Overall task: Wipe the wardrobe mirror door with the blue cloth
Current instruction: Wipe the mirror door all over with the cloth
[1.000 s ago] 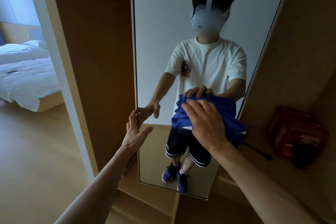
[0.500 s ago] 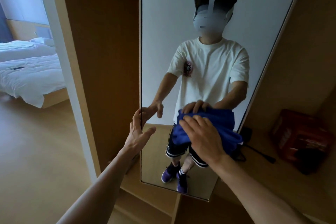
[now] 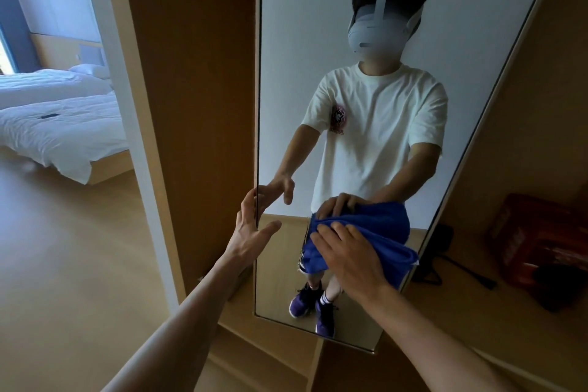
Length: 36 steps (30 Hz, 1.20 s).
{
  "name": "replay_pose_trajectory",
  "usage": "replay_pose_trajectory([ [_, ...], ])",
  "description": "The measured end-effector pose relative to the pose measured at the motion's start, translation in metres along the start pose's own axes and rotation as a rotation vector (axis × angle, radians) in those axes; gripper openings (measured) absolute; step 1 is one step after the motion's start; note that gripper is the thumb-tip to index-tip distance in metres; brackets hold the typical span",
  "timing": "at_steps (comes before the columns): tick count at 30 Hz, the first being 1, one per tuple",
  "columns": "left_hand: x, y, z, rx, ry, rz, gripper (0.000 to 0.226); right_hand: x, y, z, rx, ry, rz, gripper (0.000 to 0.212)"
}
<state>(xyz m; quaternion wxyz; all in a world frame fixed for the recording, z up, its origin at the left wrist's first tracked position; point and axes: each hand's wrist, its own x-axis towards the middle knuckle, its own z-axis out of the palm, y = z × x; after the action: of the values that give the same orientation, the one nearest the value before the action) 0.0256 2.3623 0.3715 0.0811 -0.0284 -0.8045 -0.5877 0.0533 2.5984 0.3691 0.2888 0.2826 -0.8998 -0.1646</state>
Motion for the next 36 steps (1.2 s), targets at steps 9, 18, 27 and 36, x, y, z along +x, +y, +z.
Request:
replay_pose_trajectory([
  [9,-0.004,-0.002,-0.001,0.003,-0.026,0.014,0.099,0.042,0.030,-0.060,-0.010,0.312,0.156,0.043],
  [18,0.000,-0.006,-0.004,0.075,-0.029,-0.027,0.098,0.003,-0.016,0.011,-0.069,-0.073,-0.065,0.061],
  [27,-0.006,-0.003,-0.003,0.053,-0.065,-0.071,0.098,0.047,0.011,-0.051,0.017,0.269,0.139,0.044],
  [36,0.000,0.000,-0.010,0.051,-0.079,-0.040,0.088,0.023,-0.029,0.006,-0.033,-0.094,-0.057,0.075],
])
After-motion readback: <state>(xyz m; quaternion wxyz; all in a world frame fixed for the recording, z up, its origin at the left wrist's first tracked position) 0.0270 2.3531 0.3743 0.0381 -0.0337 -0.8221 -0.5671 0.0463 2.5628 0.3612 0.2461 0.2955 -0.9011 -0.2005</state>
